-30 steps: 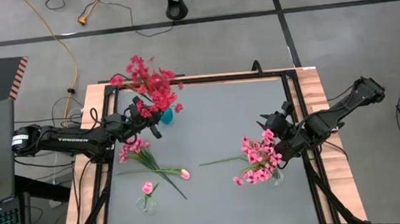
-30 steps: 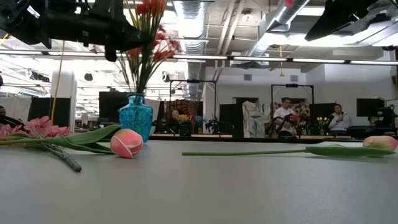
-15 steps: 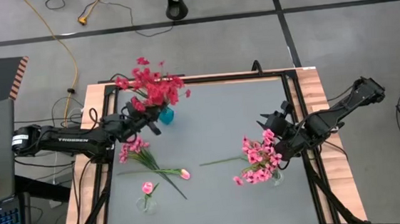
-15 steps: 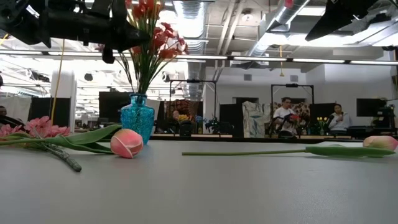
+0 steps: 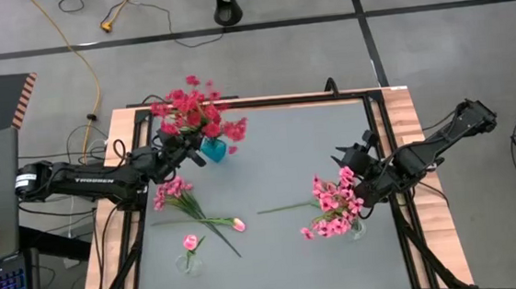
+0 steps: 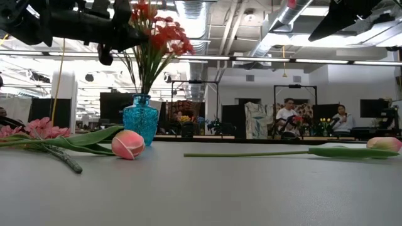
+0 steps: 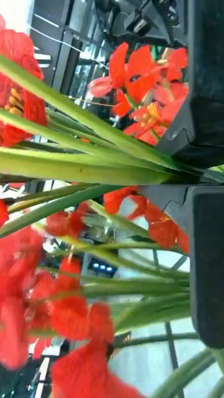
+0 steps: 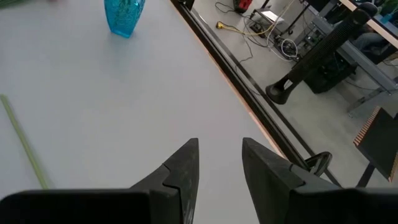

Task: Sort flowers into vase by color
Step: Put the red flowers into the blue vase

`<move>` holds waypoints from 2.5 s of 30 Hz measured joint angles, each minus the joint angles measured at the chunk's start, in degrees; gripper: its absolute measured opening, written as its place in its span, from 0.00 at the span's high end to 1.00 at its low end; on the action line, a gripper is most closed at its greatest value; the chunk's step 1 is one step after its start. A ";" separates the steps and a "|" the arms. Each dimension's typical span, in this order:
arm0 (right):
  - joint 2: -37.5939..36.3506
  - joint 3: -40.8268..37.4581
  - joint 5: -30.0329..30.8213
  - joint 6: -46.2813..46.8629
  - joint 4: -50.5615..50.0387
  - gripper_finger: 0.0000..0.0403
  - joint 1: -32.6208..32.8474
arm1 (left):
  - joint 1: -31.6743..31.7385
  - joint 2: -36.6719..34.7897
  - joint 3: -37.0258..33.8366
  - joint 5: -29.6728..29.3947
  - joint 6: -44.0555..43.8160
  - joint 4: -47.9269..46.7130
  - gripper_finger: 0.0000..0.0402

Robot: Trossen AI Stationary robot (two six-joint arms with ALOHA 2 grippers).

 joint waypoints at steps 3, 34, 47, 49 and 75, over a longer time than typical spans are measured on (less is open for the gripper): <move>0.00 0.00 0.00 0.00 0.00 0.63 0.00 | 0.00 0.01 0.02 -0.09 -0.82 -2.93 0.99; 0.00 0.00 -0.02 0.07 -0.04 0.63 0.00 | -1.10 -1.66 -0.09 -1.97 5.70 -16.13 0.65; 0.02 0.00 -0.04 0.04 -0.12 0.63 -0.01 | -1.84 -12.56 -0.09 -2.15 7.34 -31.36 0.62; 0.02 0.00 -0.07 0.04 -0.11 0.63 -0.02 | -1.84 -14.49 -0.09 -3.18 7.58 -33.24 0.62; 0.02 0.00 -0.15 0.06 -0.16 0.63 -0.01 | -1.84 -18.66 0.02 -6.08 14.96 -44.21 0.36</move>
